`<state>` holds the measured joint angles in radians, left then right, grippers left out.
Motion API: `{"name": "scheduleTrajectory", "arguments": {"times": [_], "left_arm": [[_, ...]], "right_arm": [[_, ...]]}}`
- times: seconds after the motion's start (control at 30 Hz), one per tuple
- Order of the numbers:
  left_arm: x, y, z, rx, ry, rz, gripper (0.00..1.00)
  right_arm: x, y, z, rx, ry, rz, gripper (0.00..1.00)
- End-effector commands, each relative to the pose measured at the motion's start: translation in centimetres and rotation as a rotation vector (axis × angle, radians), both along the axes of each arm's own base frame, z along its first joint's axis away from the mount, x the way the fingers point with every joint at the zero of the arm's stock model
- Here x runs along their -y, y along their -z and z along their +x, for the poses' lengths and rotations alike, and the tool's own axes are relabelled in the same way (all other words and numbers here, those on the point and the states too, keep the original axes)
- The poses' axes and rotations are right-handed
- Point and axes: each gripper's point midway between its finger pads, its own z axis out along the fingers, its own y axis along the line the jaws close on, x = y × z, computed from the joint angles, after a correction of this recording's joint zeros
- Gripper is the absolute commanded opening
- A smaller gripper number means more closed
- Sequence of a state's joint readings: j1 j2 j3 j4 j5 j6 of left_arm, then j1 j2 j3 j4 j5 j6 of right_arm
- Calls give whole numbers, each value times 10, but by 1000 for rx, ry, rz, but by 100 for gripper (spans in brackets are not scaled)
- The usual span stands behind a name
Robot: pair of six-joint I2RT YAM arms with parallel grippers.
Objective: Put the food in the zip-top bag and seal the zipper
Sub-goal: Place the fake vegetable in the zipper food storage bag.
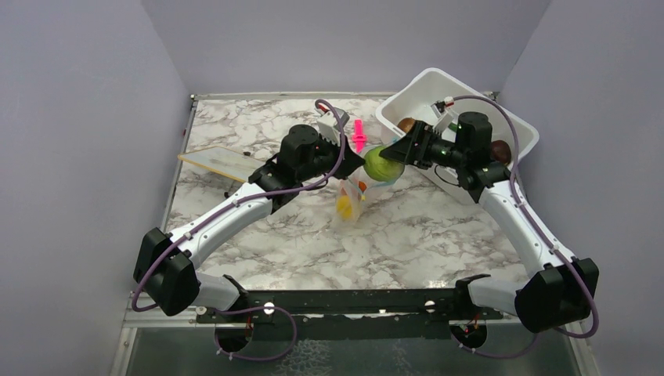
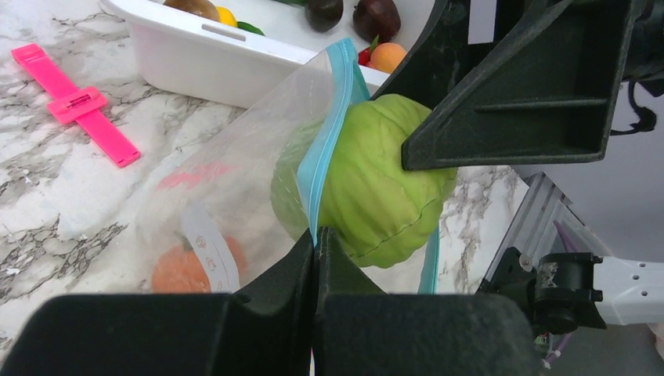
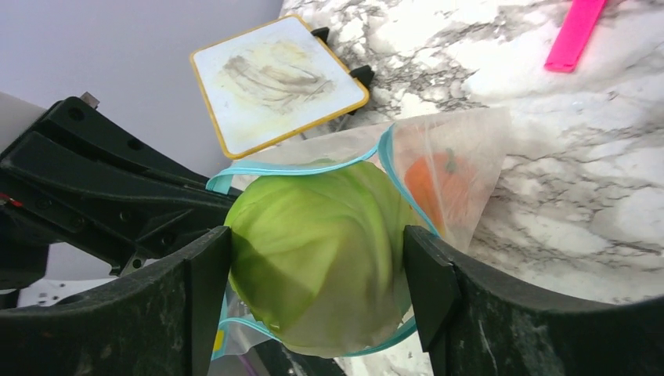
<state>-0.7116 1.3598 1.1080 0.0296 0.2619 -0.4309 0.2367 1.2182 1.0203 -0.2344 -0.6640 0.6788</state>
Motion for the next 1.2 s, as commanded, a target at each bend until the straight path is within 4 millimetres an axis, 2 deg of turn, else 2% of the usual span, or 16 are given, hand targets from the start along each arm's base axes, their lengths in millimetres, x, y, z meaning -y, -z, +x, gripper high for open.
{"name": "scheduleTrajectory", "arguments": {"times": [0.0,0.1,0.23,0.3,0.43,0.53,0.67,0.83,1.03,1.17], "left_arm": [[0,-12,-9,37,32,-13,0],[3,-19,-12,34,48,-39,0],[17,-35,-28,-11,146,-144,0],[19,-33,-29,-30,158,-146,0],[15,-26,-23,-25,120,-116,0],[14,-27,-23,-20,123,-124,0],[16,-26,-23,-27,128,-128,0],[15,-20,-23,-36,126,-118,0],[12,-8,-21,-42,115,-77,0],[10,-5,-20,-39,105,-64,0]], "right_arm": [[8,-19,7,82,38,-80,75],[13,-14,8,87,57,-118,66],[14,-1,7,70,42,-146,56],[15,8,7,54,35,-167,53],[22,23,8,32,55,-239,51],[27,26,9,32,73,-275,53],[24,16,10,50,68,-268,65],[9,-15,3,96,14,-166,79],[-1,-31,-6,113,-33,-81,80],[6,-26,0,98,13,-120,76]]}}
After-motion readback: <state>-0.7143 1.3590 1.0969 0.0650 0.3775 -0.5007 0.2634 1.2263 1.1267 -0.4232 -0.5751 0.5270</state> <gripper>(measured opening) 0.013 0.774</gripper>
